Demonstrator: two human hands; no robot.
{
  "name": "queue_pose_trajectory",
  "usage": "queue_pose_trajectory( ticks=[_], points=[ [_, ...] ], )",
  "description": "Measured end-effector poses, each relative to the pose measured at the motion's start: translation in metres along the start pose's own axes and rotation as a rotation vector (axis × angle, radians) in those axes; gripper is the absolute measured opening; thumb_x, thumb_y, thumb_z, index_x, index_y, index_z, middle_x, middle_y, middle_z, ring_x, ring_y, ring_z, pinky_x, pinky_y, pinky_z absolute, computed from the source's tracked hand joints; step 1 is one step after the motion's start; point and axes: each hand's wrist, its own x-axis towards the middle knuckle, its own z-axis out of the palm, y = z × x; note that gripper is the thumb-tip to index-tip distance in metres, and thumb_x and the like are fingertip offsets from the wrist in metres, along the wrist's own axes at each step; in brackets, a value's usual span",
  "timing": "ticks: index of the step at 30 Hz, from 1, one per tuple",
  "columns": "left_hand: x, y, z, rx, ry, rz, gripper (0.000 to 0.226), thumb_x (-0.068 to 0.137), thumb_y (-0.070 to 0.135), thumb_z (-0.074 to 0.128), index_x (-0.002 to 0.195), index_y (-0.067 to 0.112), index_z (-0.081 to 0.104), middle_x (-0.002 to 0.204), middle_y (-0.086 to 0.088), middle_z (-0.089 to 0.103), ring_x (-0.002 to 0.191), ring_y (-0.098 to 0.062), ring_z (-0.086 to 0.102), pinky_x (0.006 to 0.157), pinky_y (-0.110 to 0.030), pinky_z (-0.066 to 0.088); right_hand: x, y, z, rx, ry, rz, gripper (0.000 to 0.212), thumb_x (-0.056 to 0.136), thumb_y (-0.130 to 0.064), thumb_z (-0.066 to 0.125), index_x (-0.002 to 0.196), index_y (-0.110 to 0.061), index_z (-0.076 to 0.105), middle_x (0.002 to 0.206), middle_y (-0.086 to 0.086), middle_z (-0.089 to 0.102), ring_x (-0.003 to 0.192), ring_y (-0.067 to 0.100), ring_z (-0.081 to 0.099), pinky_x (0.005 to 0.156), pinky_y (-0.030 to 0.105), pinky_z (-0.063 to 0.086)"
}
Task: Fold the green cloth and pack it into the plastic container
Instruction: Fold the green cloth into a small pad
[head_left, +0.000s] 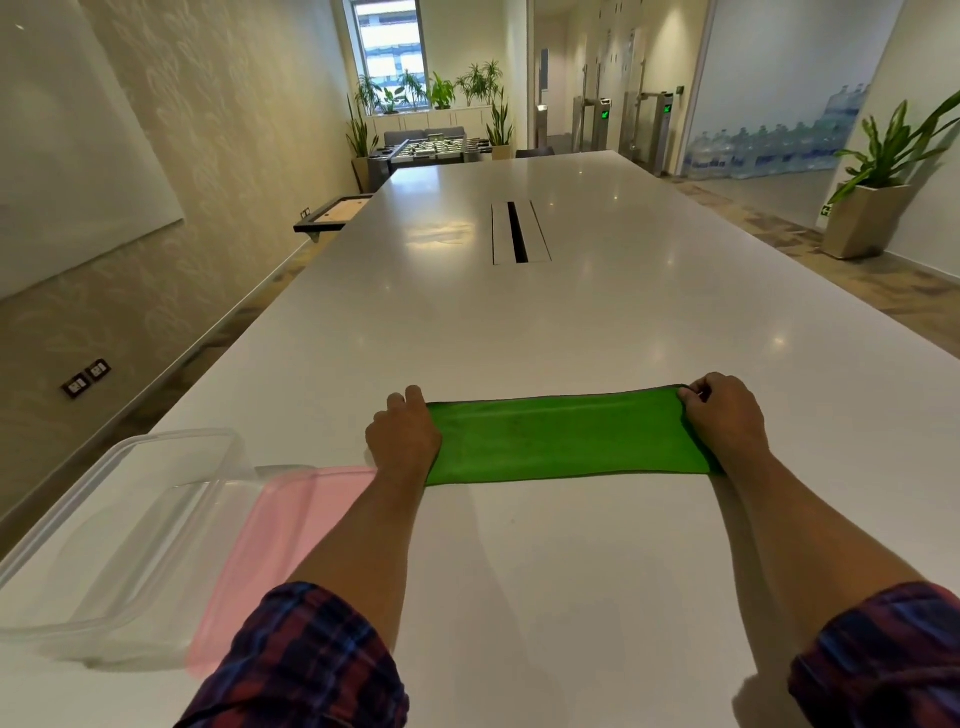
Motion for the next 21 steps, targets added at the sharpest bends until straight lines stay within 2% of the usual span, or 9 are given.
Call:
queue_pose_trajectory(
  ticks=[4, 8, 11, 13, 15, 16, 18, 19, 21],
  points=[
    [0.003, -0.002, -0.004, -0.030, -0.038, -0.024, 0.028, 0.095, 0.009, 0.049, 0.123, 0.006, 0.051, 0.117, -0.016, 0.062, 0.104, -0.036, 0.065, 0.080, -0.040, 0.048, 0.000, 0.001, 0.001, 0.003, 0.007, -0.005, 0.019, 0.097, -0.029, 0.061, 0.095, -0.011, 0.067, 0.103, 0.012, 0.063, 0.087, 0.028, 0.057, 0.075, 0.038, 0.046],
    [0.006, -0.006, -0.009, -0.120, -0.047, -0.035, 0.024, 0.095, 0.009, 0.050, 0.118, 0.004, 0.054, 0.113, -0.017, 0.065, 0.102, -0.037, 0.065, 0.078, -0.040, 0.049, 0.000, 0.004, 0.000, 0.006, 0.019, -0.009, 0.019, 0.096, -0.029, 0.061, 0.096, -0.011, 0.068, 0.104, 0.013, 0.064, 0.085, 0.026, 0.057, 0.075, 0.037, 0.045],
    [0.008, -0.007, -0.015, -0.224, -0.071, -0.056, 0.026, 0.092, 0.012, 0.053, 0.118, 0.004, 0.054, 0.114, -0.017, 0.064, 0.101, -0.036, 0.064, 0.079, -0.041, 0.050, 0.001, 0.004, 0.000, 0.010, 0.000, 0.016, 0.025, 0.096, -0.034, 0.062, 0.104, -0.011, 0.067, 0.110, 0.015, 0.065, 0.089, 0.027, 0.058, 0.078, 0.038, 0.046],
    [0.006, -0.005, -0.020, -0.282, -0.073, -0.081, 0.037, 0.091, 0.014, 0.055, 0.126, 0.006, 0.048, 0.121, -0.018, 0.057, 0.103, -0.038, 0.062, 0.082, -0.043, 0.050, -0.001, -0.002, -0.003, 0.041, -0.041, 0.055, 0.046, 0.093, -0.045, 0.064, 0.122, -0.009, 0.063, 0.122, 0.016, 0.065, 0.104, 0.032, 0.062, 0.087, 0.042, 0.049],
    [0.001, -0.001, -0.022, -0.246, 0.022, -0.063, 0.044, 0.088, 0.013, 0.054, 0.131, 0.006, 0.046, 0.126, -0.019, 0.049, 0.105, -0.040, 0.058, 0.085, -0.045, 0.050, -0.007, -0.013, -0.005, -0.020, -0.060, 0.066, 0.075, 0.087, -0.061, 0.064, 0.140, -0.009, 0.051, 0.132, 0.017, 0.060, 0.119, 0.036, 0.059, 0.096, 0.047, 0.047],
    [-0.003, 0.002, -0.023, -0.195, 0.095, -0.018, 0.045, 0.086, 0.011, 0.054, 0.131, 0.006, 0.048, 0.126, -0.019, 0.050, 0.104, -0.040, 0.056, 0.086, -0.046, 0.049, -0.012, -0.021, -0.004, -0.148, -0.039, 0.033, 0.083, 0.085, -0.066, 0.062, 0.144, -0.010, 0.047, 0.133, 0.017, 0.059, 0.121, 0.038, 0.057, 0.098, 0.049, 0.046],
    [-0.011, 0.012, -0.023, -0.120, 0.231, 0.126, 0.044, 0.083, 0.009, 0.053, 0.127, 0.008, 0.057, 0.123, -0.017, 0.055, 0.102, -0.038, 0.056, 0.086, -0.046, 0.045, -0.022, -0.039, 0.000, -0.368, 0.027, -0.115, 0.080, 0.086, -0.065, 0.059, 0.146, -0.013, 0.046, 0.132, 0.018, 0.058, 0.121, 0.038, 0.054, 0.097, 0.048, 0.043],
    [-0.014, 0.019, -0.023, -0.124, 0.272, 0.208, 0.042, 0.083, 0.009, 0.054, 0.124, 0.009, 0.061, 0.121, -0.015, 0.058, 0.101, -0.037, 0.057, 0.086, -0.045, 0.043, -0.027, -0.050, 0.003, -0.359, 0.036, -0.212, 0.072, 0.089, -0.059, 0.061, 0.144, -0.015, 0.049, 0.133, 0.016, 0.058, 0.121, 0.037, 0.054, 0.097, 0.047, 0.044],
    [-0.021, 0.036, -0.024, -0.173, 0.277, 0.381, 0.034, 0.083, 0.009, 0.057, 0.115, 0.010, 0.067, 0.115, -0.011, 0.064, 0.098, -0.034, 0.060, 0.086, -0.044, 0.043, -0.040, -0.076, 0.010, -0.193, -0.047, -0.431, 0.047, 0.093, -0.040, 0.066, 0.135, -0.019, 0.062, 0.132, 0.011, 0.061, 0.118, 0.032, 0.058, 0.097, 0.044, 0.047]
  ],
)
